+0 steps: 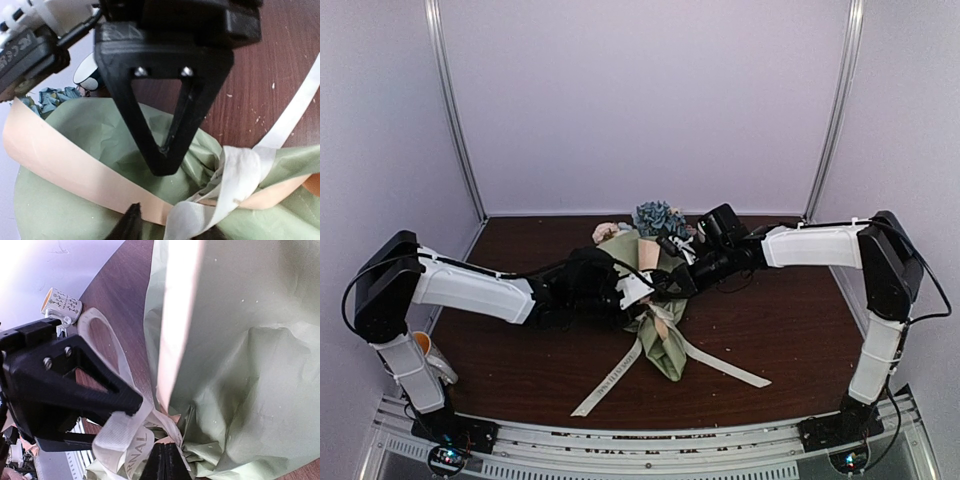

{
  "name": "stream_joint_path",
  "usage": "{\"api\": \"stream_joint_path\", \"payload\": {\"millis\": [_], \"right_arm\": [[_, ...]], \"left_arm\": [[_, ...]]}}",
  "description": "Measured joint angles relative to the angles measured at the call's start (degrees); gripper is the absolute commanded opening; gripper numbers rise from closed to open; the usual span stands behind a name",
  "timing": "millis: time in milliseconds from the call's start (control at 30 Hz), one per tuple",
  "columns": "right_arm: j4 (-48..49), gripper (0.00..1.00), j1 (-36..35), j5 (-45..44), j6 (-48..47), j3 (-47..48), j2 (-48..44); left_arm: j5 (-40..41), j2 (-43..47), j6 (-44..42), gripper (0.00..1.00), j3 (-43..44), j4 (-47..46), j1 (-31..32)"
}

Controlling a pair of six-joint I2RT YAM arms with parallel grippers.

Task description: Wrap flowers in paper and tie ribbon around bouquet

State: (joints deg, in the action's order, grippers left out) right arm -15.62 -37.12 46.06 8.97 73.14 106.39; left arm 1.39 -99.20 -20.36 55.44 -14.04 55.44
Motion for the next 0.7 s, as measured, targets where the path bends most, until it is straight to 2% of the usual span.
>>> {"api": "stream_joint_path", "payload": {"millis": [100,167,367,433,600,700], "right_arm": [[-0.02,0.0,0.24,-0.59,0.02,-0.02,-0.07],[0.0,0.0,0.31,-0.92,0.02,-0.02,-0.11],[0.02,0.01,0.31,-0.92,0.02,-0.02,-0.13],[0.0,0.09,0.31,-0.7,0.07,-0.02,-0.13],[0.02,0.2,0.31,0.17,0.22,0.0,-0.09],[-0.35,0.23,0.22,0.98,0.15,0.5,0.66]], "left_arm": [[-0.07,0.24,-0.24,0.65,0.07,3.21,-0.11],[-0.46,1.42,-0.72,0.69,0.07,5.9,-0.26],[-2.73,7.17,-1.57,0.67,0.07,10.8,-1.16],[-2.99,7.58,-1.84,0.68,0.07,11.04,-1.6],[-2.99,3.43,-2.45,0.65,1.11,11.28,-2.19],[-2.34,-0.59,-2.56,0.61,2.32,10.54,-2.21]]}}
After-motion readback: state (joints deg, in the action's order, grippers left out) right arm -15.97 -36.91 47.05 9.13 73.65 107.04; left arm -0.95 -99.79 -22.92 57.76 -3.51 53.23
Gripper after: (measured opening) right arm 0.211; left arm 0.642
